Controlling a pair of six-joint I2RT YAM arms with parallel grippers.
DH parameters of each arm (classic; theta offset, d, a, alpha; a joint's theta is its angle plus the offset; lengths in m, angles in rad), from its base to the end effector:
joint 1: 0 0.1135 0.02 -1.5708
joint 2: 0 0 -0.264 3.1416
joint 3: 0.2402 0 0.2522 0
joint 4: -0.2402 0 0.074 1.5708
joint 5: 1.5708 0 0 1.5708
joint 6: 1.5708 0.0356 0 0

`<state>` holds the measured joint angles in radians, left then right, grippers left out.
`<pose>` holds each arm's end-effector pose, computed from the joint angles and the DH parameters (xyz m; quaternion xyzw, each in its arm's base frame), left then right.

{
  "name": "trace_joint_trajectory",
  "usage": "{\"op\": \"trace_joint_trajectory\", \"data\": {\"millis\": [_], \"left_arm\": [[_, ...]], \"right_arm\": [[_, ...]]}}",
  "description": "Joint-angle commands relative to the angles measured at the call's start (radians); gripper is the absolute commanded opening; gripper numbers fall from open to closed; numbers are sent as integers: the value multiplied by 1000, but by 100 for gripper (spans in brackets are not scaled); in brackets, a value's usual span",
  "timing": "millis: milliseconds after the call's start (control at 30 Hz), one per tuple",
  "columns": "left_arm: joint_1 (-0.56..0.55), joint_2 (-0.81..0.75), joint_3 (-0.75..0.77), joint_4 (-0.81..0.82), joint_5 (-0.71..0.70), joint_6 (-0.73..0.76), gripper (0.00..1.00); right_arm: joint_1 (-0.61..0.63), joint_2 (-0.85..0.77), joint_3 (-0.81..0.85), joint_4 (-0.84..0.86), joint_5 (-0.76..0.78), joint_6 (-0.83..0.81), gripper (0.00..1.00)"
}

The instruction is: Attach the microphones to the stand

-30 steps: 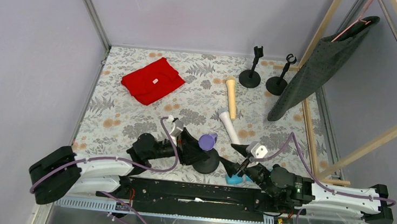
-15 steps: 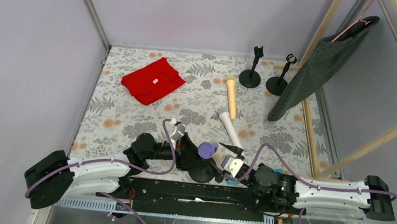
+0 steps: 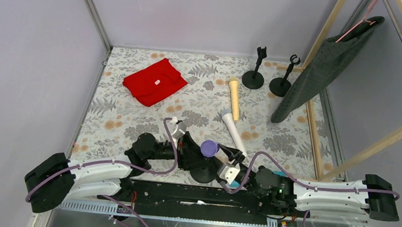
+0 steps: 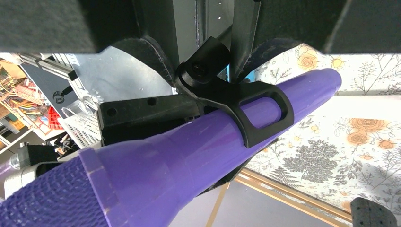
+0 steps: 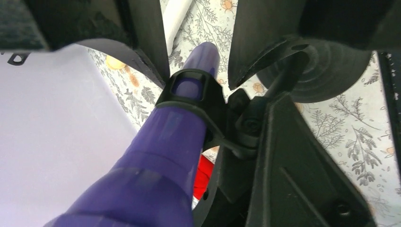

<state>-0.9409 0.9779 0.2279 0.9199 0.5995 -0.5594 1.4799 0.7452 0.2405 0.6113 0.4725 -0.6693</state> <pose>0.0984 -0.1690 0.2268 0.3384 0.5618 -0.6372 0.4046 0.0320 0.1723 0.2378 -0.4886 0.4625 0.1413 0.7262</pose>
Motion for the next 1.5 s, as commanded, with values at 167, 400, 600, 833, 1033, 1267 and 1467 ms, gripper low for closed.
{"op": "trace_joint_trajectory", "data": {"millis": [167,400,600,833,1033,1267,1467], "left_arm": [[-13,-16,57,162,102,-56,0],[-12,-12,47,156,101,-68,0],[-12,-10,44,115,81,-67,0],[0,-3,51,51,53,-63,0],[32,32,56,53,60,-91,0],[75,33,81,46,16,-43,0],[151,49,109,15,-62,53,0]], "right_arm": [[-1,55,68,71,21,-237,46],[-3,72,99,58,34,-338,39],[-4,71,114,49,49,-421,37],[-3,60,113,28,60,-441,38],[-3,24,104,17,46,-415,52],[-3,-67,149,-149,-36,-224,79],[-3,-198,161,-246,-132,-59,87]]}}
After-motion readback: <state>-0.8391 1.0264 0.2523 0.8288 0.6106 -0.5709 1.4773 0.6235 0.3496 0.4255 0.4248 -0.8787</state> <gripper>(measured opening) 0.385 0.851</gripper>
